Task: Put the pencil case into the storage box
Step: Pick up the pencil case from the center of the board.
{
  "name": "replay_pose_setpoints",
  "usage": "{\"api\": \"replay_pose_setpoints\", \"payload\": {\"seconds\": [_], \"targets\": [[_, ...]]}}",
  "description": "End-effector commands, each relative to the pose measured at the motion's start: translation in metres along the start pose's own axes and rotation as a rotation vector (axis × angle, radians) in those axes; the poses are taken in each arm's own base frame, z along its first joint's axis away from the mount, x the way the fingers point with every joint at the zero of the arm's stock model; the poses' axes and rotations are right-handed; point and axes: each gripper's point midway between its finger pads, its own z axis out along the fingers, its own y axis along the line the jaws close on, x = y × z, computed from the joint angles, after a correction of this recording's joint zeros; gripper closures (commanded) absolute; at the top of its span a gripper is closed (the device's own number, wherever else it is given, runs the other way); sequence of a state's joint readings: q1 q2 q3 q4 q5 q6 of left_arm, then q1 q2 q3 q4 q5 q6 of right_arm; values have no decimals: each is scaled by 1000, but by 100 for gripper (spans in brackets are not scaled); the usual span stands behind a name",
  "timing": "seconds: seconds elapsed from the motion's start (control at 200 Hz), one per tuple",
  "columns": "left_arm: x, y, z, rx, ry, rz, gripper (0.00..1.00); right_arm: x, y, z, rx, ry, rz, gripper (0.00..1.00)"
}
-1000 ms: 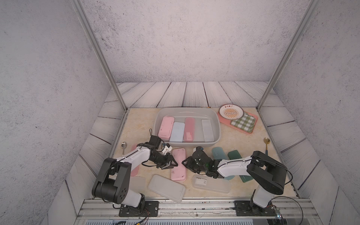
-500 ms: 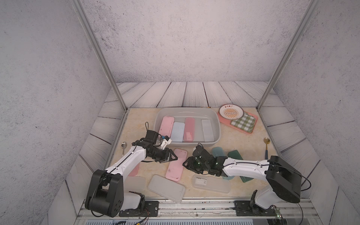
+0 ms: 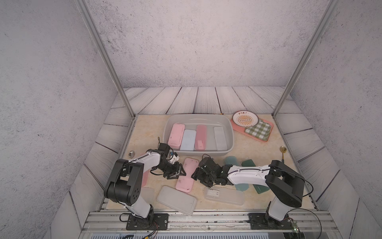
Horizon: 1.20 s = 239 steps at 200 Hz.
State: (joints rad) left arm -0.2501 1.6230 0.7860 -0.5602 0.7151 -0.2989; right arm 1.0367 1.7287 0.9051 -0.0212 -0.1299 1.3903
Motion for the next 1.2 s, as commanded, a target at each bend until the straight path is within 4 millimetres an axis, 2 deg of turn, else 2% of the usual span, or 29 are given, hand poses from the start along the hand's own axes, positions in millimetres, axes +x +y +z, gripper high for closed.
{"api": "replay_pose_setpoints", "payload": {"seconds": [0.0, 0.235, 0.335, 0.4, 0.57, 0.781, 0.931, 1.191], "targets": [[-5, 2, 7, 15, -13, 7, 41, 1, -4, 13, 15, 15, 30, 28], [-1, -2, 18, 92, 20, -29, 47, -3, 0, 40, -46, 16, 40, 32], [0, -10, 18, 143, 23, -30, 49, -4, 9, 47, -102, 20, 43, 33], [-3, -19, 14, 179, 10, -16, 51, -3, 20, 46, -166, 32, 50, 37], [-2, -47, -8, 263, -44, 36, 53, -1, 44, 24, -268, 32, 37, 46], [3, -72, -32, 319, -83, 71, 53, -2, 60, -4, -303, 15, -8, 47], [11, -79, -42, 325, -97, 89, 53, -4, 73, -27, -347, -8, -26, 48], [-1, -102, -62, 353, -141, 111, 55, -8, 93, -58, -355, -45, -99, 49]]}}
